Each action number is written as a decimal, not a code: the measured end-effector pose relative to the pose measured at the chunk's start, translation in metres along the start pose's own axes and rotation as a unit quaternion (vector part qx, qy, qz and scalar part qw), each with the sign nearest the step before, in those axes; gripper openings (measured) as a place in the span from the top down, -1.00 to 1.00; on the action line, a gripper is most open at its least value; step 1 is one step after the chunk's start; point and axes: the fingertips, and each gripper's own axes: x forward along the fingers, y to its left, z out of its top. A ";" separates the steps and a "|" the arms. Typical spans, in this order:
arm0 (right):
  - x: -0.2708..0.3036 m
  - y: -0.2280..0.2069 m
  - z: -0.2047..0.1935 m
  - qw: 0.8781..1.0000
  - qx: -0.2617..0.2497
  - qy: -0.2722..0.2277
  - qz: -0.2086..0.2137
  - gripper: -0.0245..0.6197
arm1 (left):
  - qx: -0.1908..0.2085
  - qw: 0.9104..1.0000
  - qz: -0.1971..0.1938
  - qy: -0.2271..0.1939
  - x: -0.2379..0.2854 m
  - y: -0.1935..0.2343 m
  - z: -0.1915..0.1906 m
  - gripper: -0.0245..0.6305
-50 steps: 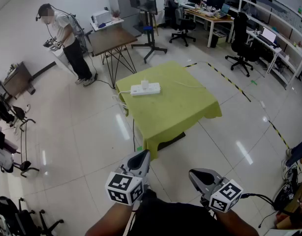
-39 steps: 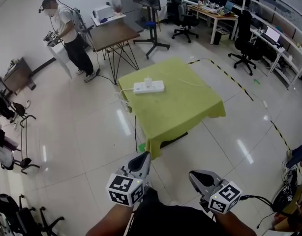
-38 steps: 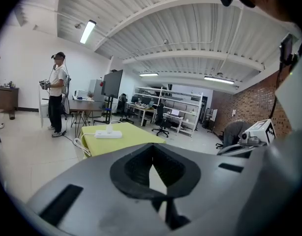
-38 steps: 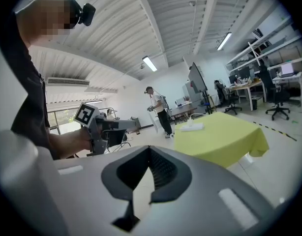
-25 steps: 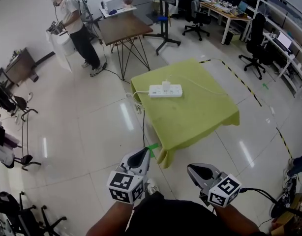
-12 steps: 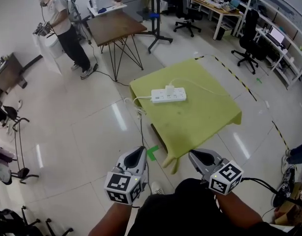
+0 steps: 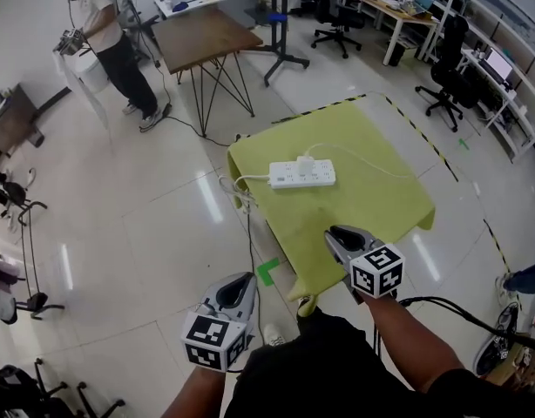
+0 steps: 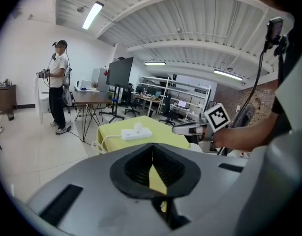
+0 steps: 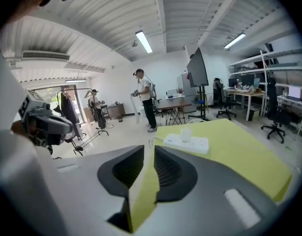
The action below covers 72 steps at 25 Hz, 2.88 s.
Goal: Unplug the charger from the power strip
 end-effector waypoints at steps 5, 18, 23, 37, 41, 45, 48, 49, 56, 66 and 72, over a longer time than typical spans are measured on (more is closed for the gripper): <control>0.077 -0.056 0.003 0.999 0.003 0.023 -0.022 0.55 | -0.006 0.999 0.030 0.022 0.026 0.015 -0.003 0.90; 0.221 -0.159 0.016 0.994 0.069 0.042 -0.068 -0.10 | -0.036 0.994 0.087 0.054 0.080 0.042 0.009 0.91; 0.252 -0.170 0.012 0.994 0.056 0.057 -0.068 -0.12 | -0.058 0.990 0.111 0.071 0.084 0.053 -0.004 0.90; 0.264 -0.177 0.019 0.996 0.038 0.046 -0.071 0.04 | -0.068 0.988 0.122 0.064 0.084 0.071 -0.003 0.90; 0.253 -0.173 0.030 0.997 0.041 0.030 -0.065 0.04 | -0.067 0.988 0.121 0.063 0.083 0.071 -0.004 0.90; 0.229 -0.160 0.029 0.998 0.038 0.044 -0.036 0.04 | -0.064 0.990 0.114 0.057 0.084 0.068 0.000 0.90; 0.209 -0.141 0.018 0.997 0.031 0.070 0.000 0.04 | -0.057 0.991 0.114 0.043 0.081 0.069 0.007 0.91; 0.199 -0.135 0.011 0.996 0.025 0.081 0.012 0.04 | -0.055 0.991 0.112 0.038 0.080 0.068 0.010 0.91; 0.140 -0.098 -0.055 0.981 -0.011 0.183 0.068 0.05 | -0.043 0.994 0.093 0.027 0.073 0.060 0.013 0.90; 0.069 -0.049 -0.148 0.949 -0.026 0.300 0.097 0.04 | -0.020 0.999 0.039 0.021 0.077 0.023 0.013 0.91; 0.051 -0.038 -0.172 0.944 -0.026 0.318 0.089 0.04 | -0.013 0.999 0.019 0.026 0.072 0.008 0.013 0.91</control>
